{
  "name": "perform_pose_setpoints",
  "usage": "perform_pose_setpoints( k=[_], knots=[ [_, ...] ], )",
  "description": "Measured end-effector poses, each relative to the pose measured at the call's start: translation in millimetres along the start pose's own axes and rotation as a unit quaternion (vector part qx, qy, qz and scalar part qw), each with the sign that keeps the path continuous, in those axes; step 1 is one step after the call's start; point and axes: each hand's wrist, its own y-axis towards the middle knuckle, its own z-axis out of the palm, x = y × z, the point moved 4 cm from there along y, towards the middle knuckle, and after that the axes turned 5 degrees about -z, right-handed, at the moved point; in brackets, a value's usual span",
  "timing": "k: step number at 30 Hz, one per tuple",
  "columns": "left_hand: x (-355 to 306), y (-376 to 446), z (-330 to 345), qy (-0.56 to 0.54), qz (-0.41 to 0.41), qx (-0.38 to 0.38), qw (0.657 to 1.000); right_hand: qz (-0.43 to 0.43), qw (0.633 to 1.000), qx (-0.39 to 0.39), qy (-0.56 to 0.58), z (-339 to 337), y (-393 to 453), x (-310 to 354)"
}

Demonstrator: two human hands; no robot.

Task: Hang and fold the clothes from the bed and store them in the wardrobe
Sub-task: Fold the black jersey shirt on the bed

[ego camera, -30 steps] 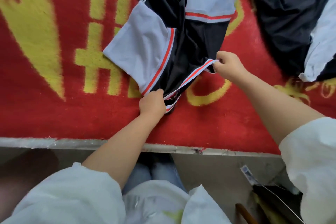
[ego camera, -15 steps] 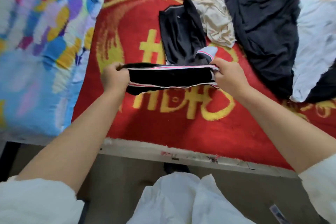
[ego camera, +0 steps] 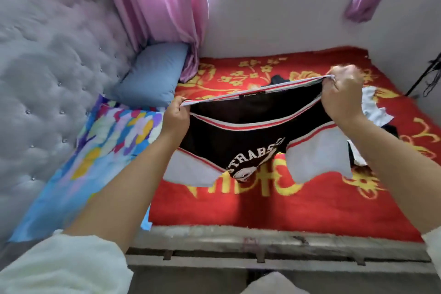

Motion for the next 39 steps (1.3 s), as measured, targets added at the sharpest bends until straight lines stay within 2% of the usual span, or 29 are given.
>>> perform_pose_setpoints(
  k=[1, 3, 4, 6, 9, 12, 14, 15, 17, 19, 21, 23, 25, 28, 30, 32, 34, 35, 36, 39],
  knots=[
    [-3.0, -4.9, -1.8, -0.016, -0.004, -0.018, 1.0, -0.008, 1.0, -0.011, 0.005, -6.6, -0.8, 7.1],
    [-20.8, -22.2, -12.9, -0.01, 0.042, -0.017, 0.999, 0.016, 0.997, -0.018, 0.068, -31.6, -10.0, 21.6],
    [-29.5, -27.1, -19.2, 0.014, 0.084, -0.012, 0.996, 0.039, 0.994, -0.009, 0.099, -40.3, -13.1, 23.1],
    [-47.5, -35.5, -35.4, 0.093, 0.19, -0.003, 0.977, 0.029, 0.994, 0.007, 0.108, -58.3, -19.3, 26.4],
    [-71.2, -47.2, -57.6, 0.181, 0.324, 0.044, 0.927, -0.024, 0.995, 0.057, 0.08, -77.7, -24.7, 28.4],
    [-91.8, -63.1, -68.9, 0.287, 0.424, 0.102, 0.853, -0.037, 0.984, 0.152, 0.084, -84.2, -23.5, 36.3],
    [-96.2, -62.2, -73.4, 0.394, 0.425, 0.109, 0.808, -0.042, 0.972, 0.214, 0.089, -78.7, -20.1, 42.0],
    [-93.2, -55.3, -74.7, 0.434, 0.401, 0.113, 0.799, -0.048, 0.97, 0.228, 0.062, -74.9, -17.4, 41.4],
    [-85.4, -33.5, -81.4, 0.462, 0.347, 0.117, 0.808, -0.064, 0.964, 0.253, -0.047, -64.7, -6.6, 36.0],
    [-78.6, -14.8, -89.1, 0.426, 0.276, 0.132, 0.851, -0.058, 0.941, 0.287, -0.168, -52.3, 0.9, 28.2],
    [-81.0, -5.2, -92.6, 0.367, 0.235, 0.129, 0.891, -0.067, 0.935, 0.289, -0.196, -44.4, 9.7, 27.9],
    [-88.5, 2.8, -98.4, 0.325, 0.222, 0.067, 0.917, -0.051, 0.964, 0.237, -0.109, -40.8, 20.9, 37.6],
    [-93.1, 14.5, -108.2, 0.325, 0.194, -0.031, 0.925, -0.011, 0.987, 0.16, 0.013, -34.6, 35.9, 45.5],
    [-96.7, 30.5, -119.2, 0.315, 0.138, -0.123, 0.931, 0.041, 0.982, 0.113, 0.144, -23.8, 48.8, 59.7],
    [-100.4, 39.9, -125.4, 0.3, 0.14, -0.141, 0.933, 0.009, 0.983, 0.112, 0.148, -19.9, 58.7, 67.4],
    [-100.6, 44.6, -129.6, 0.295, 0.159, -0.088, 0.938, -0.07, 0.987, 0.124, 0.069, -27.0, 61.1, 73.8],
    [-94.4, 45.5, -130.5, 0.342, 0.165, 0.034, 0.924, -0.123, 0.976, 0.18, -0.007, -31.8, 56.4, 79.2],
    [-87.1, 42.1, -128.9, 0.371, 0.154, 0.102, 0.91, -0.134, 0.961, 0.239, -0.04, -30.8, 47.9, 82.1],
    [-79.0, 38.2, -127.0, 0.4, 0.131, 0.17, 0.891, -0.139, 0.935, 0.313, -0.089, -26.8, 39.0, 84.3],
    [-39.6, 10.4, -111.4, 0.49, 0.056, 0.332, 0.804, -0.146, 0.802, 0.52, -0.255, -9.2, -12.0, 86.3]
  ],
)
